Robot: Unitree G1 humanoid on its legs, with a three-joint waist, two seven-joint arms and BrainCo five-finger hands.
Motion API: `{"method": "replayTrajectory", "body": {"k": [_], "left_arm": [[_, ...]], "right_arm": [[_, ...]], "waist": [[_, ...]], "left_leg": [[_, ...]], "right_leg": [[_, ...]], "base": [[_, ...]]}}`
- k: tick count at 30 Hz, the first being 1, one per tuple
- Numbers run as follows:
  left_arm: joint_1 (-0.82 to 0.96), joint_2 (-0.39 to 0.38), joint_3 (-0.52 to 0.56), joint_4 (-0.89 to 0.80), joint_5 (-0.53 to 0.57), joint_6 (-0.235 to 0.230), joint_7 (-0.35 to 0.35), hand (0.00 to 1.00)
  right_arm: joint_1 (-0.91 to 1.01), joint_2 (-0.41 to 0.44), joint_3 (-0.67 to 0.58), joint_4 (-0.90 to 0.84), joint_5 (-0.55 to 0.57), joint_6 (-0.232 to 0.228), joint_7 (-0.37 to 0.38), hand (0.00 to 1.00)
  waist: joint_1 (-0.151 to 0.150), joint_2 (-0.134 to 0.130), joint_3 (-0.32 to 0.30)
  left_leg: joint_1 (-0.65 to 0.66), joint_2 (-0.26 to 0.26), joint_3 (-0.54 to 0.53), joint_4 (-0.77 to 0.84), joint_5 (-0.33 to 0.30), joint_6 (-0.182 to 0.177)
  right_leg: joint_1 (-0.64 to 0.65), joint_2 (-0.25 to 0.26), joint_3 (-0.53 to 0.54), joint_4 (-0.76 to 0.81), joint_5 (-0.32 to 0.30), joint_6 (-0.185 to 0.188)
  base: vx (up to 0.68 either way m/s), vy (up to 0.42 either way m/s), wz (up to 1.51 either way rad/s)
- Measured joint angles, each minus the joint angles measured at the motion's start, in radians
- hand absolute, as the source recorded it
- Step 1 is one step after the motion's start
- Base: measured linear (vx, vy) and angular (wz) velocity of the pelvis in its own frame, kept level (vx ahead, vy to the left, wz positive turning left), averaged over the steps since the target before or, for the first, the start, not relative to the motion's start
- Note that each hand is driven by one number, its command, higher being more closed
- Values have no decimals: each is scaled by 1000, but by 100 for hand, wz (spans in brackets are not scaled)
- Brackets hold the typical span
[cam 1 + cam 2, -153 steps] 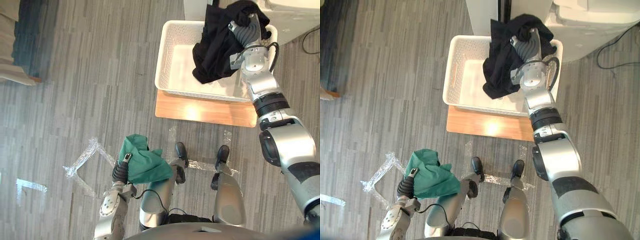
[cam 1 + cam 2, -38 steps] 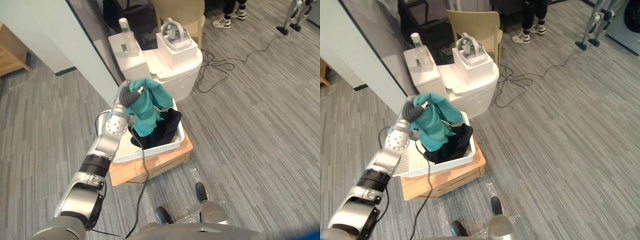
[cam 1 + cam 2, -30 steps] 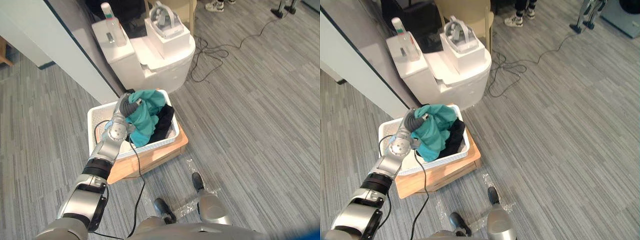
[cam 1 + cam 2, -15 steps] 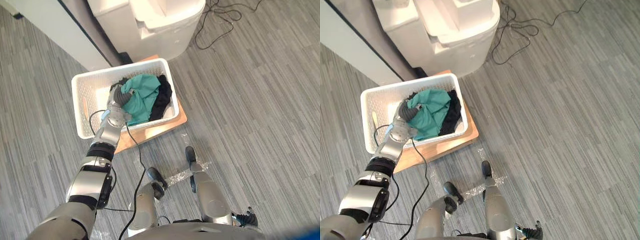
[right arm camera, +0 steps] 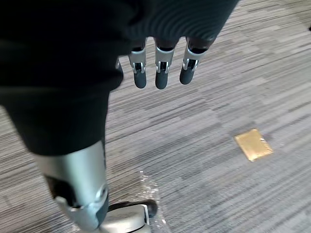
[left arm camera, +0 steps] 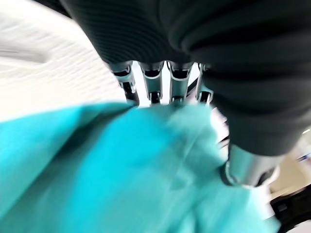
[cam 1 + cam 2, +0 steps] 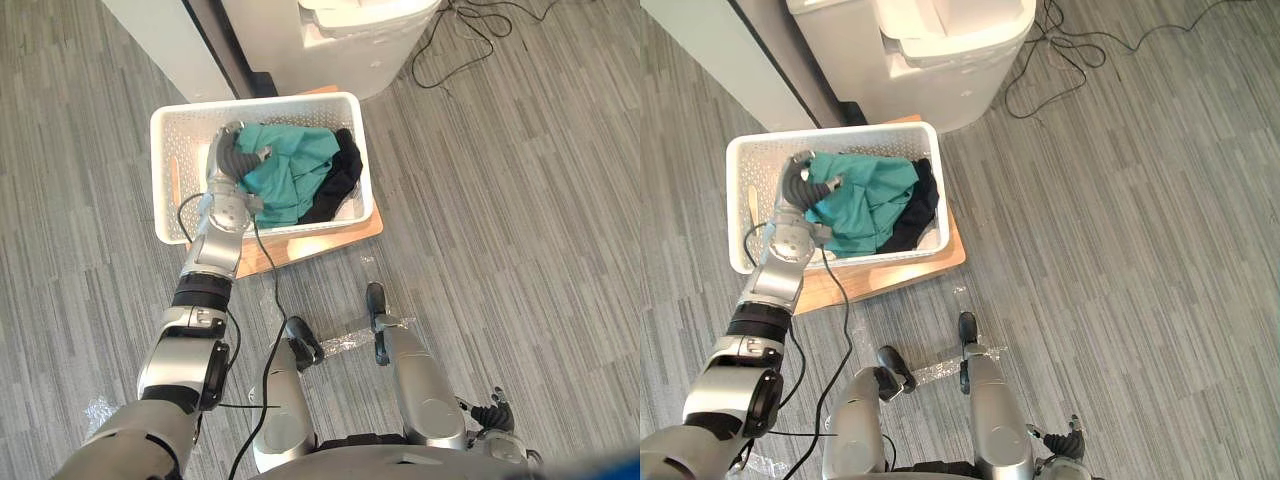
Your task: Tidy the bed and pick cloth on bed and put in laundry
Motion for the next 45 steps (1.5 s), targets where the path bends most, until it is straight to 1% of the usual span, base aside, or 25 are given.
{"method": "replayTrajectory", "body": {"k": [5, 7, 9, 10, 11, 12, 14, 15, 17, 18, 20, 22, 24, 26, 28, 30, 31, 32, 33, 34, 35, 37, 39, 42, 45], "left_arm": [[121, 0, 53, -135, -12, -1, 2, 0], [190, -1, 91, -144, -21, -1, 1, 0], [230, -6, 110, -144, -20, -1, 1, 0], [270, -9, 119, -145, -21, -1, 1, 0], [286, -10, 121, -145, -20, -1, 0, 0], [325, -16, 134, -153, -20, -1, -2, 0], [383, -47, 176, -166, -22, -1, -7, 0], [399, -53, 184, -166, -23, -1, -7, 0], [481, -77, 208, -188, -39, -2, -7, 0], [505, -89, 215, -199, -40, -4, -7, 0], [586, -147, 243, -194, -68, -24, -6, 0], [643, -195, 246, -165, -101, -31, -1, 0], [686, -245, 246, -92, -172, -43, 1, 0], [713, -268, 244, -28, -211, -50, 1, 0], [751, -318, 235, 108, -235, -54, -1, 0], [781, -347, 227, 188, -245, -59, -10, 0], [796, -366, 228, 263, -268, -60, -15, 0], [801, -373, 228, 299, -285, -60, -23, 0], [810, -386, 231, 365, -330, -60, -42, 0], [813, -390, 246, 412, -359, -63, -53, 0], [807, -379, 247, 428, -368, -69, -53, 0], [804, -357, 250, 516, -391, -68, -61, 0], [804, -354, 274, 548, -413, -66, -73, 0], [799, -344, 271, 562, -414, -66, -89, 0], [784, -333, 265, 591, -410, -62, -97, 0]], "right_arm": [[2, -1, -2, 7, -1, -4, 25, 0], [2, -2, -8, 37, -2, -3, 32, 0], [3, -3, -16, 61, -3, 0, 44, 0], [4, -2, -29, 95, -9, 5, 57, 0], [4, -2, -34, 108, -17, 7, 62, 0], [4, 0, -47, 136, -37, 14, 69, 0], [4, -5, -56, 171, -42, 17, 77, 0], [4, -7, -56, 177, -42, 19, 80, 0], [5, -14, -55, 203, -51, 29, 88, 0], [5, -15, -54, 207, -58, 34, 89, 0], [5, -21, -47, 213, -81, 40, 90, 0], [5, -23, -47, 219, -88, 51, 84, 0], [6, -24, -43, 232, -119, 57, 81, 0], [6, -25, -41, 232, -120, 58, 81, 0], [7, -31, -23, 233, -120, 62, 77, 0], [6, -35, -7, 233, -119, 69, 68, 0], [3, -36, -6, 233, -118, 69, 66, 0], [2, -36, -5, 233, -118, 69, 64, 0], [3, -36, -2, 235, -116, 69, 63, 0], [1, -36, -1, 240, -114, 69, 63, 0], [-1, -38, 1, 243, -110, 69, 63, 0], [-11, -41, 4, 251, -98, 62, 62, 0], [-14, -48, 23, 253, -84, 59, 61, 0], [-37, -62, 47, 282, -59, 47, 63, 0], [-61, -73, 71, 294, -40, 34, 66, 0]], "waist": [[1, -1, -3], [0, -1, -37], [-2, 2, -54], [-2, 1, -80], [-3, 2, -90], [-1, 2, -119], [0, 8, -148], [0, 9, -157], [1, 10, -200], [1, 11, -211], [7, 14, -239], [12, 14, -253], [21, 10, -276], [23, 10, -295], [24, 9, -315], [27, 9, -332], [28, 9, -334], [26, 9, -336], [27, 7, -339], [28, 5, -341], [31, 5, -342], [32, 5, -351], [35, 5, -364], [51, -1, -369], [51, -2, -370]], "left_leg": [[82, -7, -3, -42, 4, -18], [105, -27, -5, -90, 24, -25], [125, -42, -14, -125, 40, -28], [143, -58, -27, -160, 57, -31], [152, -64, -30, -175, 64, -32], [161, -73, -35, -202, 75, -34], [191, -90, -44, -249, 91, -35], [201, -94, -46, -262, 95, -35], [234, -109, -43, -309, 108, -37], [240, -111, -41, -318, 110, -37], [266, -116, -32, -341, 114, -38], [287, -118, -28, -353, 115, -39], [303, -122, -28, -369, 123, -41], [311, -126, -31, -386, 133, -43], [343, -135, -37, -433, 161, -48], [353, -142, -42, -465, 183, -49], [362, -147, -49, -488, 198, -50], [362, -149, -55, -497, 205, -49], [364, -153, -61, -514, 219, -48], [366, -156, -71, -533, 233, -47], [368, -158, -78, -543, 241, -47], [379, -163, -87, -565, 257, -47], [376, -168, -100, -576, 264, -46], [376, -176, -113, -587, 268, -48], [375, -184, -123, -594, 272, -47]], "right_leg": [[71, -1, -27, -2, -27, -8], [89, -8, -36, -23, -27, -10], [113, -13, -47, -44, -27, -9], [134, -18, -55, -65, -26, -10], [146, -19, -60, -75, -26, -9], [154, -22, -66, -91, -25, -9], [189, -28, -82, -123, -19, 0], [198, -30, -84, -129, -18, 1], [227, -32, -85, -160, -11, 12], [231, -32, -85, -166, -8, 16], [256, -32, -84, -189, 1, 23], [275, -32, -84, -196, 4, 24], [291, -33, -86, -210, 5, 22], [297, -33, -91, -216, 7, 20], [324, -33, -106, -232, 7, 18], [327, -33, -111, -242, 11, 12], [335, -32, -119, -251, 13, 8], [336, -32, -127, -253, 14, 7], [337, -32, -135, -256, 16, 4], [339, -32, -143, -261, 17, 2], [339, -32, -146, -263, 18, 1], [353, -30, -153, -281, 22, 2], [352, -31, -159, -298, 29, 4], [357, -34, -161, -319, 40, 8], [363, -37, -163, -330, 47, 12]], "base": [[54, -45, 4], [73, -22, 12], [99, -14, 24], [117, -6, 32], [150, -11, 31], [130, -12, 21], [128, -4, 22], [97, 13, 14], [85, 18, 5], [77, 17, -2], [65, 17, -6], [23, 7, -2], [-5, -3, 2], [-14, -25, 6], [-35, -44, 13], [-43, -39, 12], [-56, -44, 14], [-69, -45, 21], [-78, -37, 26], [-75, -33, 24], [-75, -28, 19], [-66, -27, 9], [-60, -14, 13], [-29, -2, 7], [3, 3, 6]]}}
